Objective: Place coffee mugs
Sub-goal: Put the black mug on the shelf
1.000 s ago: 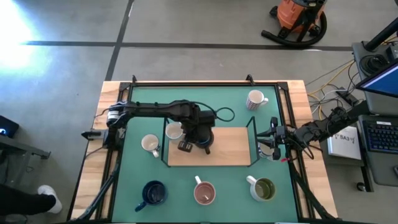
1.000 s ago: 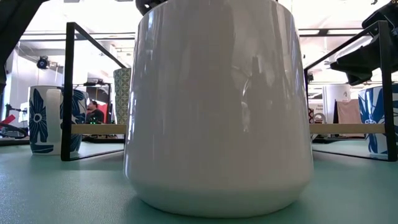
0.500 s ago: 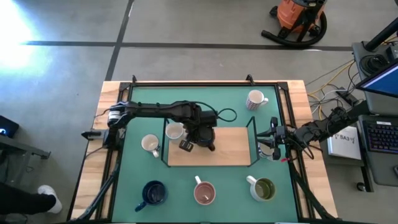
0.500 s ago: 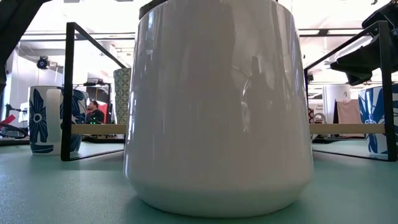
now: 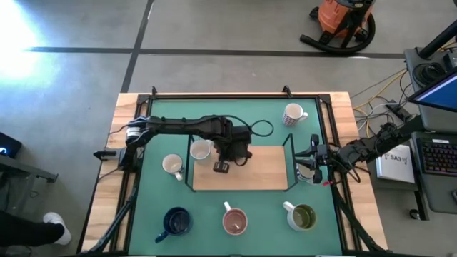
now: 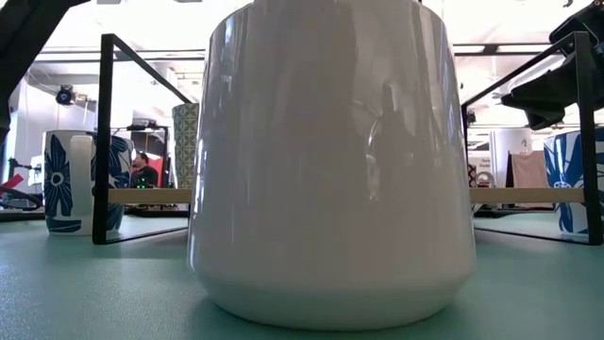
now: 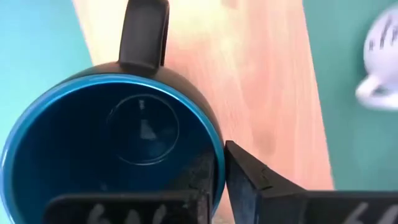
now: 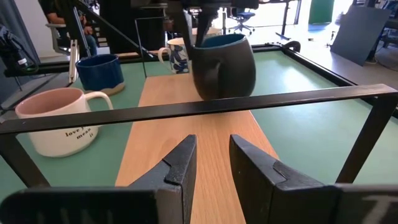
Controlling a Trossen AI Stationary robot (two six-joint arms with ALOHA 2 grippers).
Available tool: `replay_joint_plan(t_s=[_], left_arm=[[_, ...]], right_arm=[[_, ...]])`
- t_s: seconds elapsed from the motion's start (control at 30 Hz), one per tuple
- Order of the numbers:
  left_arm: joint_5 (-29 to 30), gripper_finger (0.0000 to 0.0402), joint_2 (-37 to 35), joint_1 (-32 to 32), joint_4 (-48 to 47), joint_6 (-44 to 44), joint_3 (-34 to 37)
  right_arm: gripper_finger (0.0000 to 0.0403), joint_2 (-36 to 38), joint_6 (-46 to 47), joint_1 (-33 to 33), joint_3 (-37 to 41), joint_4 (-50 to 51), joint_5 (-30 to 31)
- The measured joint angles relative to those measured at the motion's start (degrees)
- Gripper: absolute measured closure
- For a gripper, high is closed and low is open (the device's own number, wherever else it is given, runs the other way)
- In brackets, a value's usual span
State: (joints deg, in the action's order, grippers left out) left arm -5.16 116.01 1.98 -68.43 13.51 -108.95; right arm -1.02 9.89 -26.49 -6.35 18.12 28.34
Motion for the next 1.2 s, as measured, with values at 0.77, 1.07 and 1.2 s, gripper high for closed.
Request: replay_joint_plan(t_s=[0.77,1.07,1.2], left_arm=[[-1.7,0.0377,0.0,0.2,7.0,-41.8,-0.8],[-1.6,0.0375,0.8,0.0,8.6,-45.5,-0.7],[-1.7,0.0361,0.8,-0.1,9.0,-41.9,-0.9]], right_arm=[[0.0316,-0.2,0.0,0.0,0.0,0.0,0.0],[0.0316,-0.2,0.0,0.0,0.0,0.0,0.0],[0.0316,-0.2,0.0,0.0,0.0,0.0,0.0]])
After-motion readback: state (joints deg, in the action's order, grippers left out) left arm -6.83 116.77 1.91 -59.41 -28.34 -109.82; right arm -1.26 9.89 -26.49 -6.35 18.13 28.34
